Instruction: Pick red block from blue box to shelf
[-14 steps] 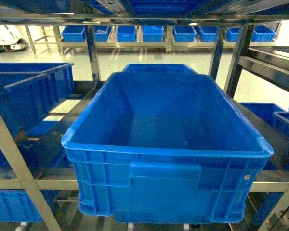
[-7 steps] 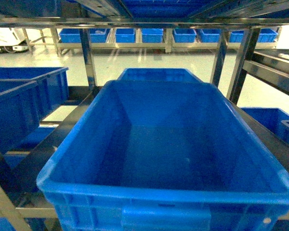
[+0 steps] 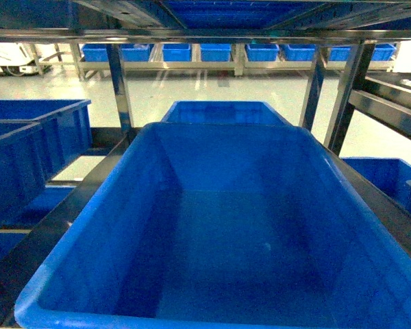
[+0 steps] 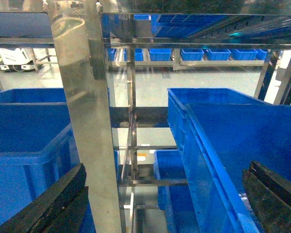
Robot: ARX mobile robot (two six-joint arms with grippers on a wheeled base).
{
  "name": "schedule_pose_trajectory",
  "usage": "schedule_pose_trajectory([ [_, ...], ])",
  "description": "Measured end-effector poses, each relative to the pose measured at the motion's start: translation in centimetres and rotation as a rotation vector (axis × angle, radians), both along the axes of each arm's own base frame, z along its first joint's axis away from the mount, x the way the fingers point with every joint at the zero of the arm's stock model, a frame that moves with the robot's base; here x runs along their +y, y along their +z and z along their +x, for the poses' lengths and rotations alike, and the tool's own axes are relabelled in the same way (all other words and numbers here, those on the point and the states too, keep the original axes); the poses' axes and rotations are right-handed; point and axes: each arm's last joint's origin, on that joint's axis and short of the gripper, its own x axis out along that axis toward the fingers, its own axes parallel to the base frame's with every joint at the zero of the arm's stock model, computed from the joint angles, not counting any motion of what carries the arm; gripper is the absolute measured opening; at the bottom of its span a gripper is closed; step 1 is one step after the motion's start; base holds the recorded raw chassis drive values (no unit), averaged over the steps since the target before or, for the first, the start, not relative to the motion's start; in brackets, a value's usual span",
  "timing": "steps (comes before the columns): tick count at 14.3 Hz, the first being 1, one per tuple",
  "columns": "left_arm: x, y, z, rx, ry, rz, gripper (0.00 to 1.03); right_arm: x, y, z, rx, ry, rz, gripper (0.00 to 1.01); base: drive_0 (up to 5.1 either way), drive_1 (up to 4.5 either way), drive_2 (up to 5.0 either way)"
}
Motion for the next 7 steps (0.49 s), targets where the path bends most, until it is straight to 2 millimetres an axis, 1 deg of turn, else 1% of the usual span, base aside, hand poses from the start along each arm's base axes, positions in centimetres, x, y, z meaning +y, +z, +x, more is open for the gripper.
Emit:
schedule_pose_trajectory([
  [1,0.0,0.0,0.0,0.000,0.000,0.000,0.98,0.1,-0.9,0.3,0.112,0.053,0.051,0.25,-1.5,-1.46,-1.5],
  [2,0.0,0.0,0.0,0.000,0.000,0.000,0.98,0.8,-1.4,0.7,0.157,0.102,0.087,0.25,-1.5,-1.46,-1.5],
  [3,0.0,0.0,0.0,0.000,0.000,0.000,0.98,1.5,-1.6,1.2,0.151,0.150,0.107,0.25,-1.5,-1.46,-1.5],
  [5,0.0,0.0,0.0,0.000,0.000,0.000,0.98,3.2,-1.4,3.2,0.131,0.264,0.149,0.25,-1.5,-1.46,-1.5],
  [7,0.0,0.0,0.0,0.000,0.000,0.000,0.98,4.8,-2.3,5.4,0.150,0.339,0.143,0.25,-1.5,-1.46,-1.5],
])
